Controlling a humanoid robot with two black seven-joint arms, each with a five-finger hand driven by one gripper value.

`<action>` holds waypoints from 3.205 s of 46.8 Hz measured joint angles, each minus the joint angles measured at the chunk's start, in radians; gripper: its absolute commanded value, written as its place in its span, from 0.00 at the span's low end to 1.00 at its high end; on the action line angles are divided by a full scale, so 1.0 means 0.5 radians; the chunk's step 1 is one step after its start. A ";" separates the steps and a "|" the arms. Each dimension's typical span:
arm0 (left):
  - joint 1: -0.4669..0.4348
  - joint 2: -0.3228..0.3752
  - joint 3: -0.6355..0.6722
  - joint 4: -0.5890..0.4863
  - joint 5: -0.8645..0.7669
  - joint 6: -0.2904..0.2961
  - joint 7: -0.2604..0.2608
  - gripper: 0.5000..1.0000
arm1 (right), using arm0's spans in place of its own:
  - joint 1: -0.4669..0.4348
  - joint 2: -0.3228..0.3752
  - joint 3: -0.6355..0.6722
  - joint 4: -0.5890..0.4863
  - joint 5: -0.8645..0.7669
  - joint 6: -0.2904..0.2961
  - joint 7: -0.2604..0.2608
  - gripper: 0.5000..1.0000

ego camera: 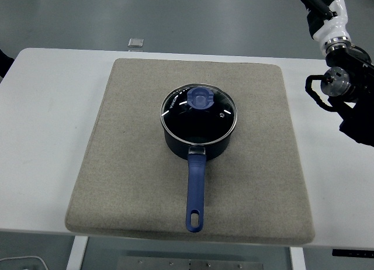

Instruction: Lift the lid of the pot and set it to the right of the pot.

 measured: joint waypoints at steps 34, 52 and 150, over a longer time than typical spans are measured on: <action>0.000 0.000 0.002 -0.001 0.000 0.000 0.000 1.00 | -0.065 0.003 -0.018 -0.014 -0.208 0.015 0.005 0.80; 0.000 0.000 0.002 -0.001 0.000 0.000 0.000 1.00 | -0.097 -0.034 -0.024 -0.013 -0.469 0.134 0.019 0.80; 0.000 0.000 0.002 -0.001 0.000 0.000 0.000 1.00 | 0.759 -0.536 0.003 1.366 -3.465 0.657 0.083 0.80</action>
